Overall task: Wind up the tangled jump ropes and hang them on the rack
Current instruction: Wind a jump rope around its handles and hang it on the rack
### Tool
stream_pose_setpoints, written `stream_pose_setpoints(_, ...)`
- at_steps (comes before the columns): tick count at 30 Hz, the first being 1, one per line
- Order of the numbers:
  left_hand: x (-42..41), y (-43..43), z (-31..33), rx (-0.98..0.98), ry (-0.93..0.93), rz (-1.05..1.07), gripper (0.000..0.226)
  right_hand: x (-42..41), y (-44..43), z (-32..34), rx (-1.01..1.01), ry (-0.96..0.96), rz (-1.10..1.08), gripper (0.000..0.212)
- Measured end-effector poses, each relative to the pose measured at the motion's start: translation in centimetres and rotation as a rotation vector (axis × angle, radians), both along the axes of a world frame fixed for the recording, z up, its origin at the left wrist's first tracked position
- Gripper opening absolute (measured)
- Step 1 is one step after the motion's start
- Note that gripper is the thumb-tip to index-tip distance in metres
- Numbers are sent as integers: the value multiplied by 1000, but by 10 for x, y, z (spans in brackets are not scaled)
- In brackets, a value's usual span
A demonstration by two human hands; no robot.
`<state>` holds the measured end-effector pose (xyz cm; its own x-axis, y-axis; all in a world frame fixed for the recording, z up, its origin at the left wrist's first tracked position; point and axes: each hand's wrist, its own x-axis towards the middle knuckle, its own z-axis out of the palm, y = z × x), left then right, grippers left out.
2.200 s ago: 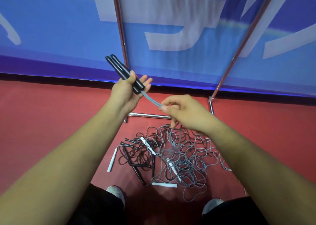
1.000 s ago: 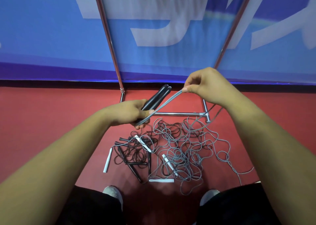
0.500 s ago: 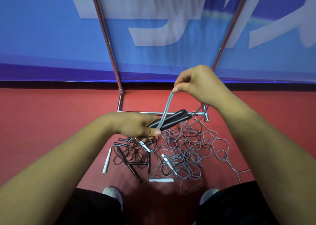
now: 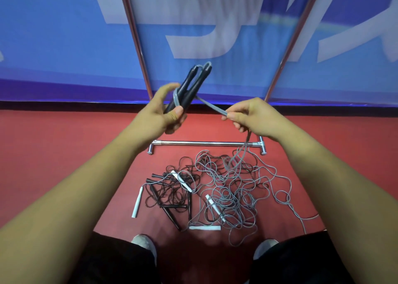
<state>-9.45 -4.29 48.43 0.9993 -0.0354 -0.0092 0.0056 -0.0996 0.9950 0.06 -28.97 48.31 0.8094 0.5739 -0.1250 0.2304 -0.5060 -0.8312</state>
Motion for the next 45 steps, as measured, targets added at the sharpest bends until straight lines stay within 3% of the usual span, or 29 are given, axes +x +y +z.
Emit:
stream_pose_setpoints(3, 1, 4, 0, 19, -13, 34, 45, -3, 1, 0, 29, 53, 10, 19)
stream_pose_setpoints(12, 7, 19, 0, 4, 68, 244, 7, -10, 2, 7, -87, -1, 33, 12)
stream_pose_setpoints(18, 14, 29, -8, 282, 85, 438, 21, -22, 14, 15, -122, -154, 72, 4)
stream_pose_setpoints(23, 19, 33, -19, 491, 93, 476, 15, -35, 24, 21, -156, -213, 119, 11)
stream_pose_setpoints(29, 19, 23, -28, 1011, 186, 253, 42, -42, 34, 25, -117, -215, 115, 17)
stream_pose_setpoints(36, 15, -5, -26, 1216, 171, -187, 25, -31, 32, 25, -82, -328, 4, 15)
stream_pose_setpoints(42, 12, -9, -16, 1128, 28, -572, 22, -19, 25, 21, -79, -342, -43, 10)
stream_pose_setpoints(45, 5, -8, -12, 710, 60, -640, 27, -11, 21, 21, -31, -285, -91, 9)
